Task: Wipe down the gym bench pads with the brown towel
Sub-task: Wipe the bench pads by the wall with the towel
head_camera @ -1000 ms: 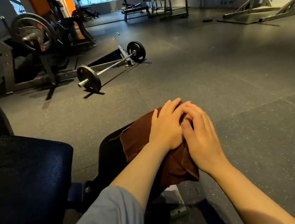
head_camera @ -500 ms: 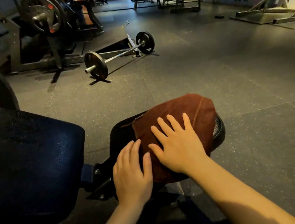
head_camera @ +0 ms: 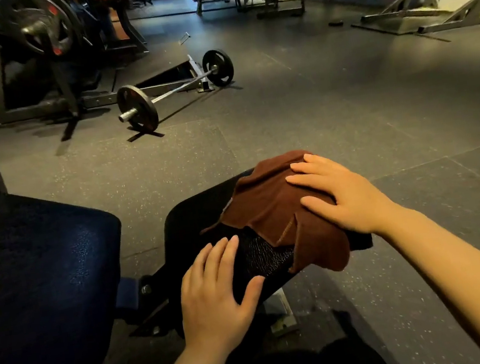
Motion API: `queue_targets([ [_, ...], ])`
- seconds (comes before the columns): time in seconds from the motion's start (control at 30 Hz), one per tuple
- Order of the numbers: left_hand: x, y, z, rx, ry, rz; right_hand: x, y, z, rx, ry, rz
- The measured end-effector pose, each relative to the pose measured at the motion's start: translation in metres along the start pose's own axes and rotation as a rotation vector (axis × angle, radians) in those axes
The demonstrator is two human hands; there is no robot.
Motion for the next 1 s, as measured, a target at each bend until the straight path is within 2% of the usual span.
queue_targets([
  [0.07, 0.001, -0.001, 0.002, 0.023, -0.018, 0.004, 0.007, 0.004, 0.000, 0.152, 0.012, 0.070],
  [0.17, -0.001, 0.000, 0.003, 0.056, -0.046, 0.018, 0.001, 0.000, 0.004, 0.219, 0.116, 0.159],
  [0.33, -0.001, 0.002, 0.003, 0.112, -0.078, 0.020, -0.035, -0.035, 0.029, 0.032, 0.460, 0.219],
  [0.4, -0.001, 0.003, 0.003, 0.137, -0.105, 0.010, -0.044, -0.054, 0.045, -0.058, 0.499, 0.301],
  [0.6, 0.000, 0.001, 0.006, 0.169, -0.167, 0.008, -0.045, -0.095, 0.073, -0.136, 0.404, 0.505],
  [0.77, 0.000, 0.002, 0.004, 0.211, -0.167, 0.003, -0.033, -0.085, 0.058, -0.171, 0.290, 0.480],
  [0.87, 0.001, 0.003, 0.005, 0.225, -0.154, 0.007, -0.018, -0.076, 0.038, -0.167, 0.235, 0.533],
  [1.0, 0.004, 0.004, 0.004, 0.232, -0.161, 0.013, 0.008, -0.059, 0.020, -0.212, -0.007, 0.622],
])
Point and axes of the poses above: each hand's wrist, its own x-axis towards the middle knuckle, its own z-axis out of the palm, y = z × x, the point moved 4 cm from there along x, towards the middle knuckle, and after that the axes turned 6 degrees about -y, right-handed, at the moved point
